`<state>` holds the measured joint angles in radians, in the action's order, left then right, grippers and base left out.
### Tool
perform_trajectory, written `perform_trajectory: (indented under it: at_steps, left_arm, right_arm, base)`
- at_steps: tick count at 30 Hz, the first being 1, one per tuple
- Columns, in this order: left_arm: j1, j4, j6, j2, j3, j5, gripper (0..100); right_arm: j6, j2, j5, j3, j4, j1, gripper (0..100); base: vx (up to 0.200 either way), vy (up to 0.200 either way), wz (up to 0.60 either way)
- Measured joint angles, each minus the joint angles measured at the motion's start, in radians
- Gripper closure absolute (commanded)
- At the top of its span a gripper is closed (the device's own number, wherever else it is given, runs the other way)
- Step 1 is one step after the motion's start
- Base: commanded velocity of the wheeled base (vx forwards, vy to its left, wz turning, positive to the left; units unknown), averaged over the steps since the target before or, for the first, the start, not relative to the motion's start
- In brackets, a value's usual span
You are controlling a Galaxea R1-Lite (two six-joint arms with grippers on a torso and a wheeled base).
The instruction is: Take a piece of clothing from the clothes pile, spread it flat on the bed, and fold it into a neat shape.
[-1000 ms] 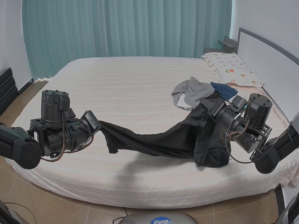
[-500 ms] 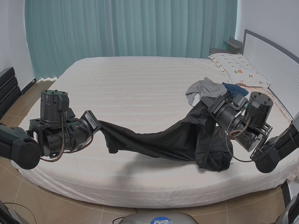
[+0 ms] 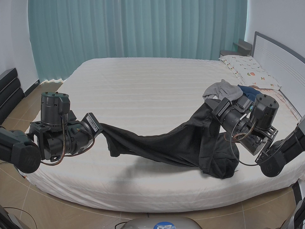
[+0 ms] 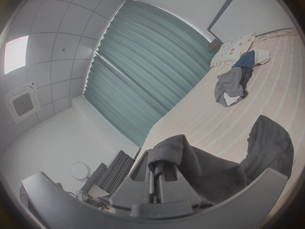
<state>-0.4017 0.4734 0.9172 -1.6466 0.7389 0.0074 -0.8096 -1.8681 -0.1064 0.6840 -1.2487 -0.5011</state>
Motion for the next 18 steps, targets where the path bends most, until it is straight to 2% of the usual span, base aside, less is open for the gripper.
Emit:
perform_trajectory:
  at_steps: [1,9,16,18]
  left_arm:
    - [0.000,-0.001,-0.001,0.000,0.000,0.000,100]
    - [-0.003,-0.002,-0.001,-0.003,-0.007,-0.012,100]
    - [-0.010,-0.001,-0.001,-0.003,-0.014,-0.013,100]
    - [-0.012,-0.001,-0.001,-0.002,-0.016,-0.013,100]
  right_arm:
    - [0.000,0.000,0.000,-0.001,0.000,0.000,100]
    - [0.018,0.002,0.007,-0.001,0.002,0.011,100]
    - [0.118,-0.003,0.013,0.057,0.018,0.031,100]
    - [0.138,-0.001,0.009,0.063,0.021,0.030,100]
  base:
    - [0.000,0.200,0.00]
    - [0.000,0.000,0.00]
    - [0.000,0.000,0.00]
    - [-0.200,0.000,0.00]
